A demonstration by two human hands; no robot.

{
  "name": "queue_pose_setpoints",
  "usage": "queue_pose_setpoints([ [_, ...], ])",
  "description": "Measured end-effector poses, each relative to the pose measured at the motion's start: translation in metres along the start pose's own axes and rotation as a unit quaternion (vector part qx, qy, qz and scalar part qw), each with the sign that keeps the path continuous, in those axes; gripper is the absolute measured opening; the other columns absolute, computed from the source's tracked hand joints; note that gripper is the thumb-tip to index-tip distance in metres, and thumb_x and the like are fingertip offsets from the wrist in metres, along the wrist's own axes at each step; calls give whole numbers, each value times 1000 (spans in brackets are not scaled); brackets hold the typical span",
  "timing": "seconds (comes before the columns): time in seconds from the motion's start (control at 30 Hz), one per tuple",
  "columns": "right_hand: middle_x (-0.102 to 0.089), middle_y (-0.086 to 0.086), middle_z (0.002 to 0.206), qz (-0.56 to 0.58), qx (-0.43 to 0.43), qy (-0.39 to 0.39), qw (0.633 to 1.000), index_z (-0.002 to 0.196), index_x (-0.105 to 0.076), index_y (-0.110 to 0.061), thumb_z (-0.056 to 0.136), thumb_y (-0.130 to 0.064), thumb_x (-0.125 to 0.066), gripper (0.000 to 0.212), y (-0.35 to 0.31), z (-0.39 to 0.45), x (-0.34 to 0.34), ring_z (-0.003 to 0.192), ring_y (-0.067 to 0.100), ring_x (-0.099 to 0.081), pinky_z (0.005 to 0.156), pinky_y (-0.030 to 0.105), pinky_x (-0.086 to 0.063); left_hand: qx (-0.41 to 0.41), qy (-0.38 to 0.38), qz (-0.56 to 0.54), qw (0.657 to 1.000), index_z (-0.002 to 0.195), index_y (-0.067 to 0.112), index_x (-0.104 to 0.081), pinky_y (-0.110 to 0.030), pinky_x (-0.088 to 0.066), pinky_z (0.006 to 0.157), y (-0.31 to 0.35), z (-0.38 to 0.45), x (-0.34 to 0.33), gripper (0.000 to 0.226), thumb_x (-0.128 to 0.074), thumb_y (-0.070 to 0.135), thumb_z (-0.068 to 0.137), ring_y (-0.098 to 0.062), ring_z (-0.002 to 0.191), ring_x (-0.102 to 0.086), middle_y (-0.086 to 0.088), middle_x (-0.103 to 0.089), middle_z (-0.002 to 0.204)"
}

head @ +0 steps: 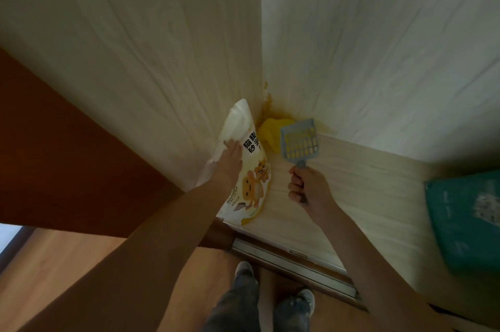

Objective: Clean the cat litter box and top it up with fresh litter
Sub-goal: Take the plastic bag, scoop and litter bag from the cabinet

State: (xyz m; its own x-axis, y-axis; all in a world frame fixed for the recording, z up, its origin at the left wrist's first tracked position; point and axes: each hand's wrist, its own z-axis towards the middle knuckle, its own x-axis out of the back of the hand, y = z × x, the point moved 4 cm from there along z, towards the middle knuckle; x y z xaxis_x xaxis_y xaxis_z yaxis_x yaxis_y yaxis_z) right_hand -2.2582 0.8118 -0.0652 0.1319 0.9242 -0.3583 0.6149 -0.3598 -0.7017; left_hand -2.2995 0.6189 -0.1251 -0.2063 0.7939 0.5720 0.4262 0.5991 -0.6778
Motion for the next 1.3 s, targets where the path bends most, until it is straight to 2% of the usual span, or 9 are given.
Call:
queue_pose_setpoints([
  [0.13,-27,-1,57,34,0,2,999,80,-47,-8,101,-9,-37,24,-3,-3,17,36,7,-25,33,20,-22,-117,77,-62,988,149,13,-30,-55,-6,120,28,2,36,49,-29,35,105,-33,145,-19,-8,-30,153],
  [0.2,-30,-1,55,57,1,0,998,79,-47,-8,101,-9,-37,25,-5,-3,28,35,7,-25,33,20,-24,-151,119,-119,974,142,12,-40,-47,-19,118,45,0,57,45,-38,32,101,-31,135,-35,-8,-41,145],
  [0.3,-32,-2,52,91,2,-7,996,78,-47,-9,102,-15,-37,27,-7,1,47,35,7,-25,32,19,-25,-163,173,-214,948,115,11,-58,-41,-42,98,62,1,82,32,-58,29,89,-29,105,-56,-9,-60,116],
  [0.47,-33,-1,51,155,-8,-3,988,79,-50,-7,103,-31,-32,39,10,31,88,35,8,-26,33,19,-24,-142,182,-292,928,128,11,-46,-40,-37,96,97,33,83,31,-39,22,100,-28,114,-49,-8,-51,126],
  [0.77,-35,1,48,228,-25,8,973,77,-53,-4,102,-33,-32,43,45,104,140,31,9,-30,30,19,-29,-46,116,-439,890,151,14,-22,-35,-33,109,100,154,57,58,-48,27,101,-24,139,-31,-5,-30,153],
  [0.87,-37,2,48,222,-21,21,974,76,-55,-4,101,-32,-33,43,61,131,153,31,9,-31,30,19,-29,-3,127,-434,892,151,13,-20,-34,-34,108,94,203,53,65,-55,29,98,-23,139,-31,-6,-30,152],
  [0.97,-38,3,48,214,-24,35,976,77,-55,-4,102,-31,-34,42,79,154,163,32,10,-32,32,20,-30,12,135,-397,908,153,10,-14,-37,-21,118,94,249,46,76,-59,31,95,-25,146,-20,-9,-21,158],
  [1.17,-38,4,47,211,-52,48,975,78,-55,-3,102,-31,-32,44,115,186,171,31,10,-32,31,20,-31,29,78,-217,973,154,13,13,-55,-2,121,97,310,22,110,-67,45,87,-32,151,1,-13,-3,163],
  [1.3,-39,4,45,220,-72,58,971,79,-55,-2,104,-31,-29,46,130,197,176,29,10,-32,31,20,-30,83,59,-235,967,153,12,-7,-57,-12,118,102,332,8,96,-69,32,84,-30,135,-40,-12,-48,140],
])
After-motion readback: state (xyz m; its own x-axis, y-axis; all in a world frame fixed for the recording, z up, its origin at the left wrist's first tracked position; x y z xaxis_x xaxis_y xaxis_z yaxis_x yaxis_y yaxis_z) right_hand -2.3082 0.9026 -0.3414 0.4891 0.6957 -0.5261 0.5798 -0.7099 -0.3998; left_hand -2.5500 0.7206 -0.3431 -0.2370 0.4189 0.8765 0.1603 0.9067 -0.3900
